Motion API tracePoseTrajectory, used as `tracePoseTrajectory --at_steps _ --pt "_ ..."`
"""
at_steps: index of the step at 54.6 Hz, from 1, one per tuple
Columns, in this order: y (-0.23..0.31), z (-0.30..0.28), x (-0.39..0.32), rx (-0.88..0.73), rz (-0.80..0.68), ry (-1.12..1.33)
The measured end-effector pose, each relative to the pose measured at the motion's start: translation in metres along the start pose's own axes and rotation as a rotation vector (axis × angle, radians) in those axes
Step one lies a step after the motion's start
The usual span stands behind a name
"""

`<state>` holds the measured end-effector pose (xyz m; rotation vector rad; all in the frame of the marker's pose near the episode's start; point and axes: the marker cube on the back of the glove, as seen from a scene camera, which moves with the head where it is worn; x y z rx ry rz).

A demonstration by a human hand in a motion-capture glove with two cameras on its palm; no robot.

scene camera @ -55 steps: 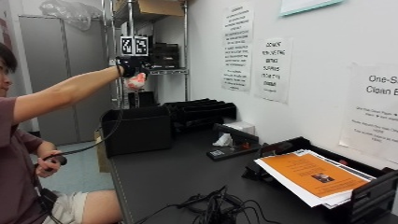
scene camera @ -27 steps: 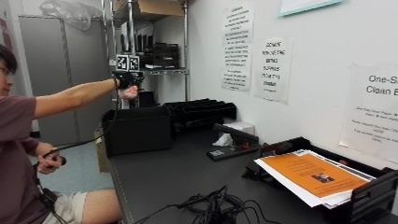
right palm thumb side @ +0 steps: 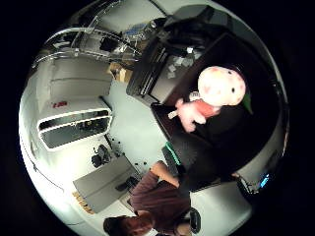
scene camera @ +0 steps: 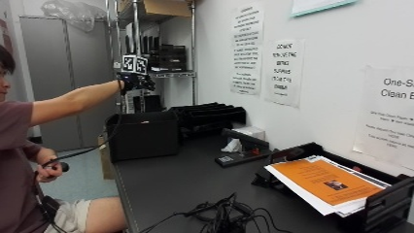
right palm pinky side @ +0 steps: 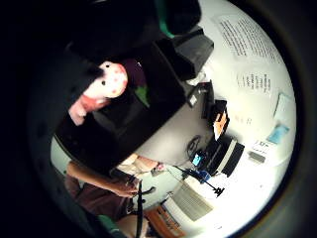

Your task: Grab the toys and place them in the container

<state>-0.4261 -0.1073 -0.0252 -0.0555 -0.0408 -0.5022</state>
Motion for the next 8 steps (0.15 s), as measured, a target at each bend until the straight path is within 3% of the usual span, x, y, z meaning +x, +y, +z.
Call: tracePoseTrajectory --at_steps 8 --pt "0.010 -0.005 0.016 0.033 0.078 -0.012"
